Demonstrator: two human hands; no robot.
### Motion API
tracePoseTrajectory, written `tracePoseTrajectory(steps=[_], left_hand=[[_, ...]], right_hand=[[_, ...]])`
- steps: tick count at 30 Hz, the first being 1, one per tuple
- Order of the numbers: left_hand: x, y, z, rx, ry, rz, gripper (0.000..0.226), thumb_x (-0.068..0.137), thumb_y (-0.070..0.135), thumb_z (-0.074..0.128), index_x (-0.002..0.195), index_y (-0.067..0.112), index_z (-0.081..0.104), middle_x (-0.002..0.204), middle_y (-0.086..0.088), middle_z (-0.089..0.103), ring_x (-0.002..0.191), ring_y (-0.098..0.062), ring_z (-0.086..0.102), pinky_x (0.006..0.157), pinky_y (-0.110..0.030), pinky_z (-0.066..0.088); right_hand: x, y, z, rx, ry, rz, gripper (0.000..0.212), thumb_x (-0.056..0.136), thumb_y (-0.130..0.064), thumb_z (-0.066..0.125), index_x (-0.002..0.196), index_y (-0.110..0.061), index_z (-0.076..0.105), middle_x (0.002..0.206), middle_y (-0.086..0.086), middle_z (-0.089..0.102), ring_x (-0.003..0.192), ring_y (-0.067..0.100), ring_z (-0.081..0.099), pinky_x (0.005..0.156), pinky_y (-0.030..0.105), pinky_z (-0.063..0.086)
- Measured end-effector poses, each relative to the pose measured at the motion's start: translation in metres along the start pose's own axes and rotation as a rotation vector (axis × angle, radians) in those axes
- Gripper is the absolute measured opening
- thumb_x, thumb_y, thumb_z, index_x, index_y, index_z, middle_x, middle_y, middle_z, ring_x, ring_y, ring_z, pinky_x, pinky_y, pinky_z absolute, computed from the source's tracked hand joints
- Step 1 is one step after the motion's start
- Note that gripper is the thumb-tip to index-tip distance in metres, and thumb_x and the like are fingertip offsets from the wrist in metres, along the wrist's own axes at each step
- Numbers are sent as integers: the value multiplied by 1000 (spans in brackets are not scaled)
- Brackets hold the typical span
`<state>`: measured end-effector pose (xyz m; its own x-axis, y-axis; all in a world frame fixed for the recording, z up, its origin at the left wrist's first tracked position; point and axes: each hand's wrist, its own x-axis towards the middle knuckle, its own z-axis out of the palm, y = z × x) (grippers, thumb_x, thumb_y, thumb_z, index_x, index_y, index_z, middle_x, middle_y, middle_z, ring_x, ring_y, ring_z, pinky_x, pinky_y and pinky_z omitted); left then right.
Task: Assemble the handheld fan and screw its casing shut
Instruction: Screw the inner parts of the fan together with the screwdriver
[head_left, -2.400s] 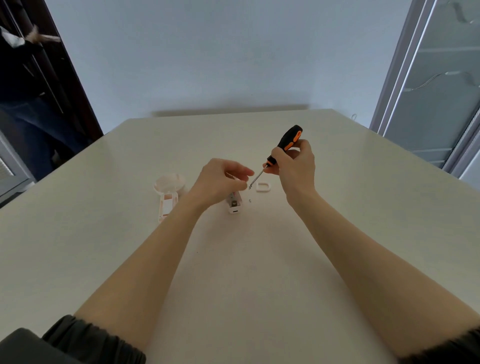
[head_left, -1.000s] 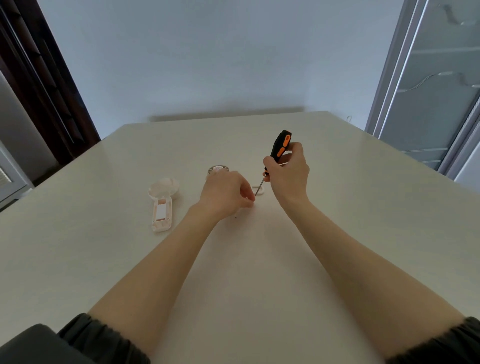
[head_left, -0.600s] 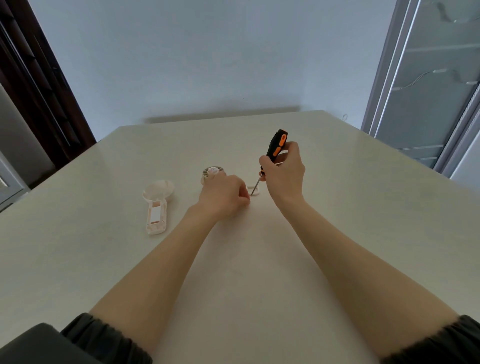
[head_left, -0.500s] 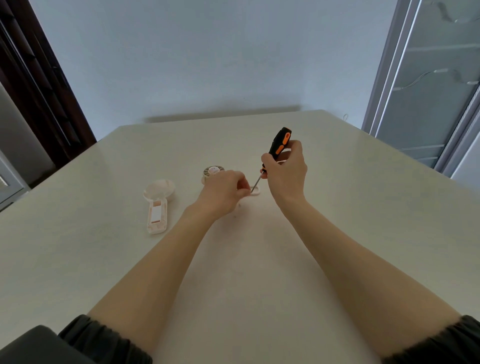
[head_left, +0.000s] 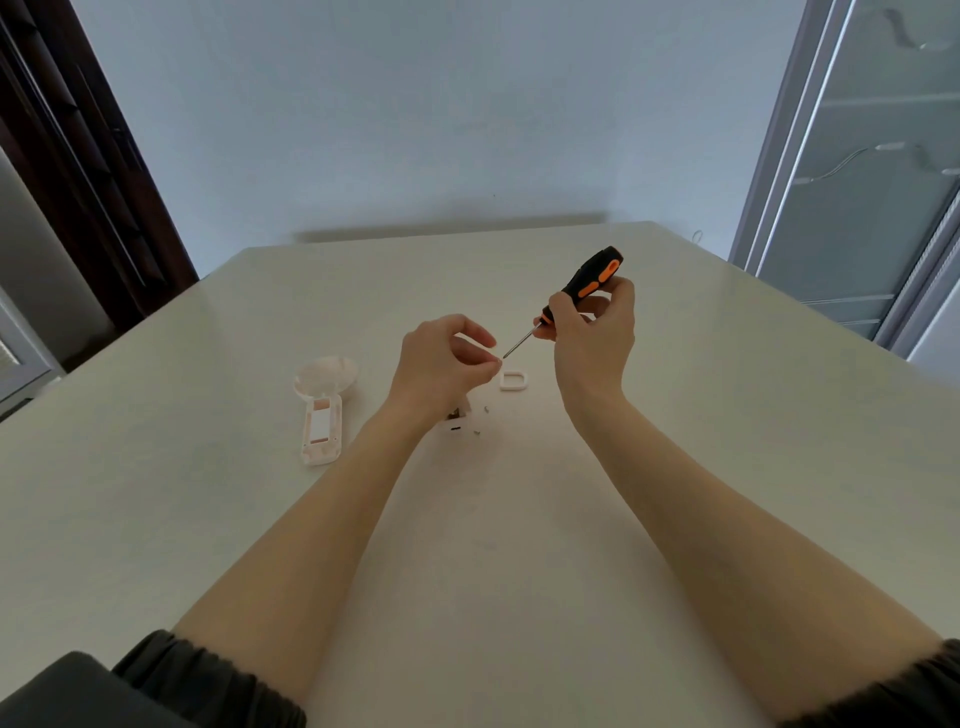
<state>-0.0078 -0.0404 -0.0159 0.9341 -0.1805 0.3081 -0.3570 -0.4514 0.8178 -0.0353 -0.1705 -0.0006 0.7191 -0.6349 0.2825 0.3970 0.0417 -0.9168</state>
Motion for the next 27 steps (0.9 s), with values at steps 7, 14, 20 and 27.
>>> tracePoseTrajectory(steps=[7, 14, 20, 27], left_hand=[[-1, 3, 1, -27, 28, 2, 19, 73, 6, 75, 86, 16, 66, 74, 4, 74, 74, -6, 70, 76, -21, 54], [-3, 6, 1, -30, 41, 19, 18, 72, 4, 75, 85, 13, 66, 73, 4, 73, 73, -7, 71, 78, -24, 56], [-4, 7, 2, -34, 67, 28, 18, 72, 5, 76, 83, 15, 65, 70, 8, 72, 70, -3, 69, 79, -25, 56], [-3, 7, -5, 59, 86, 60, 18, 72, 7, 76, 79, 18, 64, 69, 10, 70, 69, -2, 68, 75, -21, 54]], right_hand=[[0, 1, 0, -9, -14, 0, 25, 85, -3, 56, 104, -14, 44, 80, -4, 55, 69, 26, 65, 68, 29, 58], [1, 3, 0, 9, -5, 10, 25, 85, -3, 56, 103, -15, 44, 80, -2, 58, 64, 24, 65, 70, 32, 59], [1, 2, 0, 24, -37, 3, 26, 86, -11, 65, 101, -14, 44, 85, 5, 62, 62, 23, 67, 64, 24, 57], [-5, -1, 6, -36, -163, -77, 20, 87, -10, 64, 96, -14, 47, 83, 4, 62, 62, 21, 68, 70, 32, 60]])
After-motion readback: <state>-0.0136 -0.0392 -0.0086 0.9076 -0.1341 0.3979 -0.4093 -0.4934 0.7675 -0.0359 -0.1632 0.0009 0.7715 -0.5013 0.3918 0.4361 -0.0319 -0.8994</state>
